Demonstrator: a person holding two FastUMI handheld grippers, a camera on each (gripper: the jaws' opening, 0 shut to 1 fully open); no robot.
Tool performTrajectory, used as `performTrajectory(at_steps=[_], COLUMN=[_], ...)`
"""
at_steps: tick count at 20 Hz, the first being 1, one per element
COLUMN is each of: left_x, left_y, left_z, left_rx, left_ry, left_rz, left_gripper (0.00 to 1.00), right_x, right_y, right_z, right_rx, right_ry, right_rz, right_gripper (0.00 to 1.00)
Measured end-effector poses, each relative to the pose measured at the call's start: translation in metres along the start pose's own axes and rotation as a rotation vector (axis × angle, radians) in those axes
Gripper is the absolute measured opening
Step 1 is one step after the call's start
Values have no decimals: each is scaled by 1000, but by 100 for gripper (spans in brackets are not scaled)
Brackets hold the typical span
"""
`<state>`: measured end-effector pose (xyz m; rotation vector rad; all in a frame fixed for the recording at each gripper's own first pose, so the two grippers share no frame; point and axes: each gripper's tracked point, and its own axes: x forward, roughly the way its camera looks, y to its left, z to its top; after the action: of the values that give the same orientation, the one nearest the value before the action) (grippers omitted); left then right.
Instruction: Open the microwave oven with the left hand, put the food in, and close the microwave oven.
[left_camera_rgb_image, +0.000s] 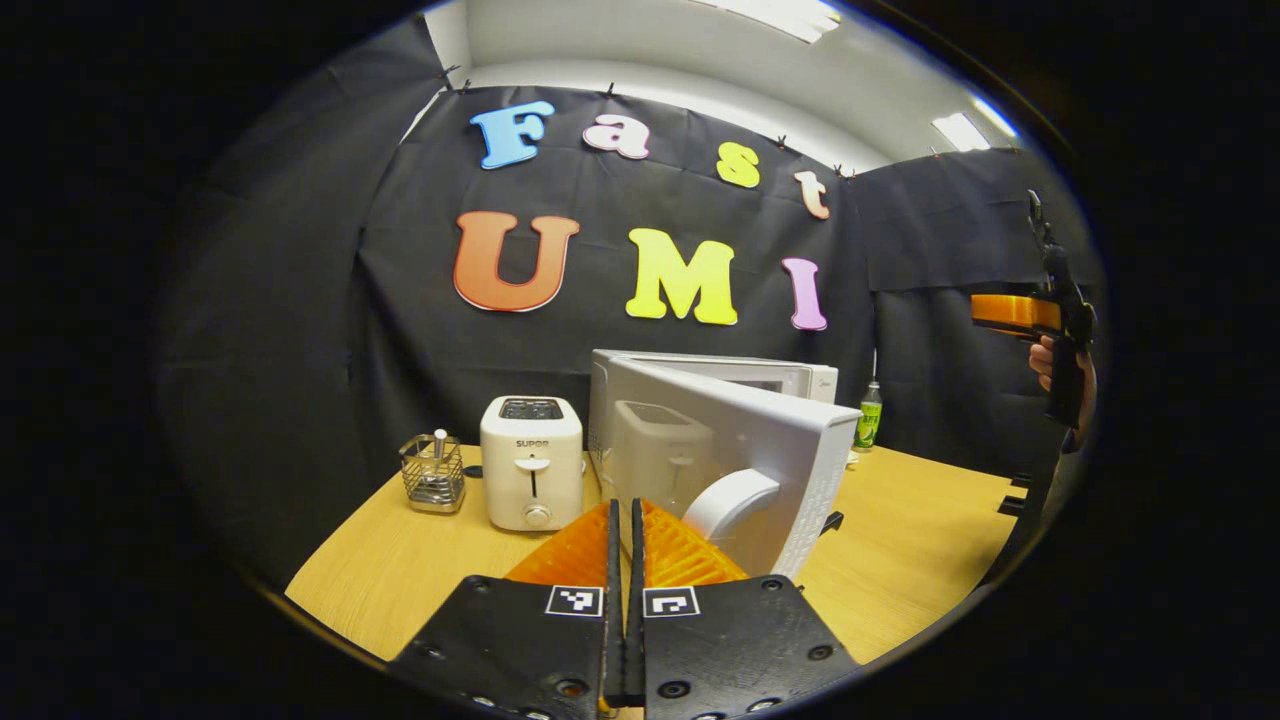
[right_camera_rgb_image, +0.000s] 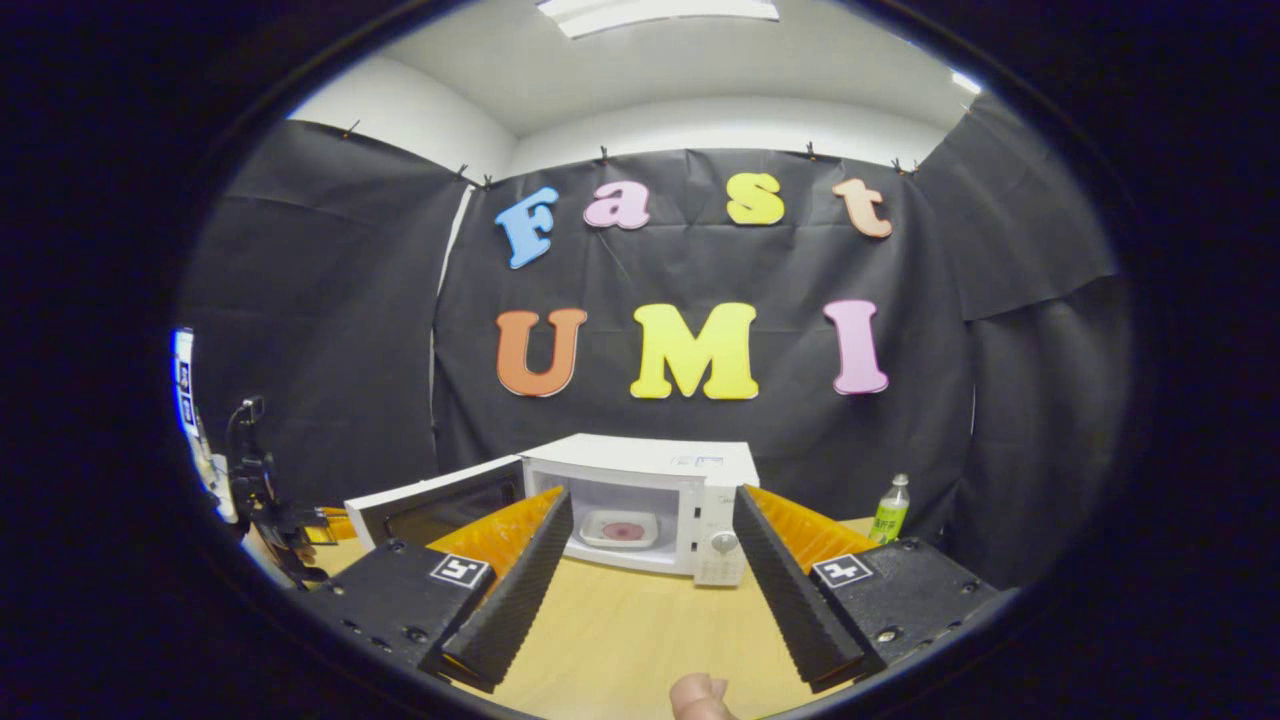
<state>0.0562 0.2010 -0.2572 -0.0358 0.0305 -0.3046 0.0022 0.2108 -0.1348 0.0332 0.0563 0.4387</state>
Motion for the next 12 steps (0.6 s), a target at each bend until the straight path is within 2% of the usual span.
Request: performTrajectory(at_steps=[1, 2, 4, 5, 6, 7, 8, 9, 10, 11, 12], left_x=[2, 6, 16, 21, 35, 40, 45, 53, 57, 63, 68], left_y=[-8, -16, -33, -34, -45, -52, -61, -71, -78, -83, -90], left_z=[0, 1, 4, 13, 0, 2, 3, 2, 3, 1, 0], left_rx=[8, 17, 31, 52, 46, 33, 14, 3, -1, 2, 5], left_ry=[3, 5, -2, -7, 6, 7, 6, 2, 5, 10, 16], left_rz=[-17, -35, -76, -70, -96, -117, -148, -172, -186, -195, -208], left_gripper=[0, 0, 0, 0, 0, 0, 0, 0, 0, 0, 0], right_x=[-1, -2, -6, -7, -9, -9, -10, -11, -12, -12, -13], right_y=[-2, -5, -18, -23, -28, -30, -34, -38, -43, -48, -54], right_z=[0, 2, 3, 2, 2, 4, 4, 4, 3, 3, 2], right_rx=[10, 20, 20, 14, 14, 18, 25, 30, 31, 32, 33], right_ry=[-4, -8, -7, -4, -4, -7, -10, -9, -9, -8, -7], right_rz=[4, 7, -12, -27, -35, -36, -36, -41, -46, -54, -62], right_gripper=[100, 95, 95, 100, 100, 95, 95, 100, 95, 100, 100])
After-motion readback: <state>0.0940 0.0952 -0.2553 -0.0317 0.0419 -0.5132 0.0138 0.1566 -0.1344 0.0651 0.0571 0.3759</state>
